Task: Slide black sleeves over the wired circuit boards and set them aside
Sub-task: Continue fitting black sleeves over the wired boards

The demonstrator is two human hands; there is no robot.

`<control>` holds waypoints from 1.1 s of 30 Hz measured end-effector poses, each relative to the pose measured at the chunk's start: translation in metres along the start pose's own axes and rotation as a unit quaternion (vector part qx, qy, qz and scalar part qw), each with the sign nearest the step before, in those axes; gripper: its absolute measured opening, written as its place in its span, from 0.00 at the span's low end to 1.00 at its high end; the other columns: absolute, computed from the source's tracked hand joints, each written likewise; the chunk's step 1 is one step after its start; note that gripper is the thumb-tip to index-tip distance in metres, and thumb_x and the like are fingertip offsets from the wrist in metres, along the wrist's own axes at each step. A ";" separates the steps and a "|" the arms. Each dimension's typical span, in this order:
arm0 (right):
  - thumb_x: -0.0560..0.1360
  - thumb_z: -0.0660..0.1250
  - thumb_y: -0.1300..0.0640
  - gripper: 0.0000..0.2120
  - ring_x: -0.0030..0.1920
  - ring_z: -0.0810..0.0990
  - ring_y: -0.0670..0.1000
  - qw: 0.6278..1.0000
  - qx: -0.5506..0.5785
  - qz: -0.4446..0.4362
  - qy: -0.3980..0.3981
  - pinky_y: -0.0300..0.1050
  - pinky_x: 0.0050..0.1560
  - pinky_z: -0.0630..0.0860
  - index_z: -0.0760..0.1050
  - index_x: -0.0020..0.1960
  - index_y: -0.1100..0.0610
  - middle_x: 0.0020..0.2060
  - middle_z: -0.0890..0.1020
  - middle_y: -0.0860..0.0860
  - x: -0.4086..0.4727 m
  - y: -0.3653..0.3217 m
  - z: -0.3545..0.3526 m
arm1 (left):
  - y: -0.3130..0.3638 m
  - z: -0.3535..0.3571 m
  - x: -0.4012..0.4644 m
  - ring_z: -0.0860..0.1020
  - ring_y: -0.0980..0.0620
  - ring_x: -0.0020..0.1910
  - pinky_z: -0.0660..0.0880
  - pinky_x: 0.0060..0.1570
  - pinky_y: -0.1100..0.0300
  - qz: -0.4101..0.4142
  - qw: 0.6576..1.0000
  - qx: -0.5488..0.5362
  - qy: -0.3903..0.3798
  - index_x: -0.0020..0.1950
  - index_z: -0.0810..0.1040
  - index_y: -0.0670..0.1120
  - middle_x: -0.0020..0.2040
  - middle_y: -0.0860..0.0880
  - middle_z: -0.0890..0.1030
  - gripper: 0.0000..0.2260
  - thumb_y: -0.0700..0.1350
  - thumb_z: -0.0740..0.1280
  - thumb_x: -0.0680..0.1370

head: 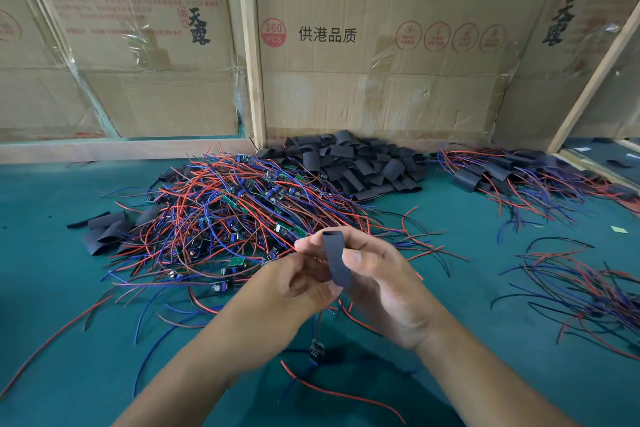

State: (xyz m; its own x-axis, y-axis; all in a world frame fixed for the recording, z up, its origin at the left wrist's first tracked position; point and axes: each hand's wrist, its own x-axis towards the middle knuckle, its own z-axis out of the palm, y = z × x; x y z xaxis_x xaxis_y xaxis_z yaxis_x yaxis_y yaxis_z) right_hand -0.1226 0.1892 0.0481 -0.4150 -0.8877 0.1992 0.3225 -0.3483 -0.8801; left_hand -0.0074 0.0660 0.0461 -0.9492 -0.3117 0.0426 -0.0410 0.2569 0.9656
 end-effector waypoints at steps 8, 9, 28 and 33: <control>0.71 0.70 0.55 0.15 0.60 0.79 0.60 1.000 0.022 -0.021 -0.005 0.48 0.51 0.79 0.81 0.56 0.60 0.61 0.80 0.64 -0.001 -0.007 -0.001 | 0.000 0.015 -0.003 0.73 0.52 0.29 0.71 0.35 0.63 0.035 0.999 -0.030 0.016 0.46 0.81 0.55 0.28 0.49 0.75 0.10 0.45 0.64 0.83; 0.72 0.68 0.55 0.15 0.62 0.78 0.60 0.999 0.025 -0.027 0.001 0.49 0.56 0.77 0.81 0.56 0.60 0.60 0.80 0.64 -0.001 -0.008 -0.003 | 0.000 0.015 -0.003 0.67 0.52 0.28 0.66 0.32 0.61 0.016 0.998 -0.051 0.021 0.45 0.81 0.53 0.28 0.49 0.69 0.10 0.46 0.63 0.83; 0.72 0.72 0.53 0.17 0.57 0.79 0.42 0.817 -0.563 -0.103 0.076 0.32 0.58 0.72 0.78 0.59 0.42 0.55 0.81 0.37 -0.003 -0.034 -0.060 | 0.013 -0.012 -0.006 0.56 0.57 0.22 0.55 0.22 0.67 0.048 0.987 0.119 0.094 0.40 0.80 0.50 0.23 0.55 0.60 0.12 0.50 0.64 0.82; 0.72 0.72 0.55 0.18 0.60 0.79 0.44 0.804 -0.578 -0.123 0.065 0.37 0.61 0.72 0.77 0.61 0.45 0.56 0.81 0.38 -0.003 -0.032 -0.055 | 0.015 -0.009 -0.007 0.55 0.55 0.22 0.54 0.22 0.65 0.028 0.990 0.110 0.078 0.39 0.80 0.48 0.23 0.54 0.59 0.14 0.51 0.64 0.81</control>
State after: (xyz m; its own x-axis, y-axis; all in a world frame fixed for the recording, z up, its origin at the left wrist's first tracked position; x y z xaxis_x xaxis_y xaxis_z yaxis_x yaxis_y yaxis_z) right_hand -0.1779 0.2194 0.0517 -0.4555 -0.7698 0.4472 -0.7578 0.0717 -0.6485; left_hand 0.0015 0.0633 0.0625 -0.8931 -0.4241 0.1498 -0.0733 0.4659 0.8818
